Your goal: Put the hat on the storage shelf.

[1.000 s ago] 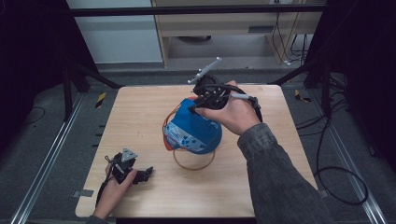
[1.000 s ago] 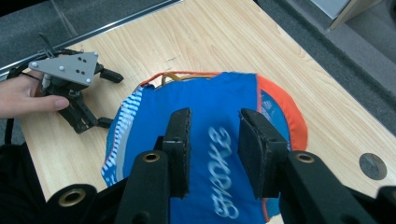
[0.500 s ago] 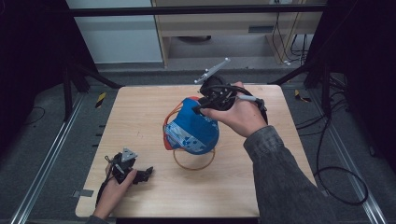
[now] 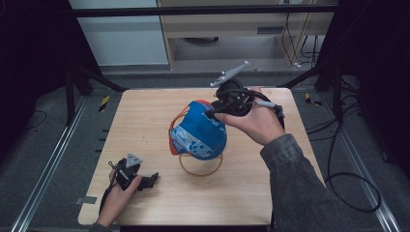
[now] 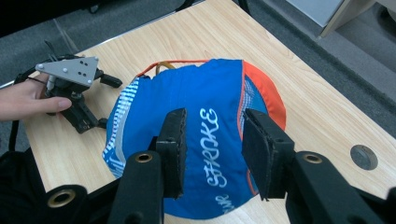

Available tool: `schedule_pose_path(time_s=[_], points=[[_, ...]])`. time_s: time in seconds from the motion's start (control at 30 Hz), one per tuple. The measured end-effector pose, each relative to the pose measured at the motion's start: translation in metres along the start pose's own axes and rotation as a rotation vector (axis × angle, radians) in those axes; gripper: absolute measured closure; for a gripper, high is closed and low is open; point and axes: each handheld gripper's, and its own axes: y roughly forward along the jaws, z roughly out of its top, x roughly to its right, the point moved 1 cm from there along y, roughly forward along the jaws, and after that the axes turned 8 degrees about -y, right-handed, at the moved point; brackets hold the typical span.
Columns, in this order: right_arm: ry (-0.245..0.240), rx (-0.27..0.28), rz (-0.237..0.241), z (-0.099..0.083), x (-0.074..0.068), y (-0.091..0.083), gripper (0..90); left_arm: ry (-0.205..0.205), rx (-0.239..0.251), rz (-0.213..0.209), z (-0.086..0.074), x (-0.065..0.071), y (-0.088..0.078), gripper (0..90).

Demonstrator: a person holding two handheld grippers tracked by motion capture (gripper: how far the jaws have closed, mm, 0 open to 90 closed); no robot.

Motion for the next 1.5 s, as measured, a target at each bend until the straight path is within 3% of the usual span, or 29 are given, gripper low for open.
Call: schedule_pose_path(time_s=[0.73,0.9,0.93,1.17,1.2,1.4,1.5], points=[[0.069,0.052,-0.030,-0.041,0.009,-0.024,57.2,-0.001,0.003,0.000,0.000,0.000,0.000,0.0],[0.088,0.061,-0.047,-0.051,0.009,-0.027,47.0,0.000,0.003,0.000,0.000,0.000,0.000,0.0],[0.095,0.070,-0.061,-0.056,0.009,-0.027,39.7,-0.001,0.003,0.000,0.000,0.000,0.000,0.0],[0.113,0.110,-0.116,-0.068,0.007,-0.030,18.5,-0.003,0.004,0.000,0.000,0.001,0.000,0.0],[0.114,0.123,-0.137,-0.073,0.006,-0.030,10.9,-0.003,0.004,0.000,0.000,0.001,0.000,0.0],[0.118,0.169,-0.196,-0.092,0.008,-0.035,5.6,0.002,0.000,-0.001,0.000,0.000,0.000,0.0],[0.128,0.172,-0.204,-0.099,0.010,-0.035,5.6,0.002,0.000,-0.001,0.000,0.000,0.000,0.0]])
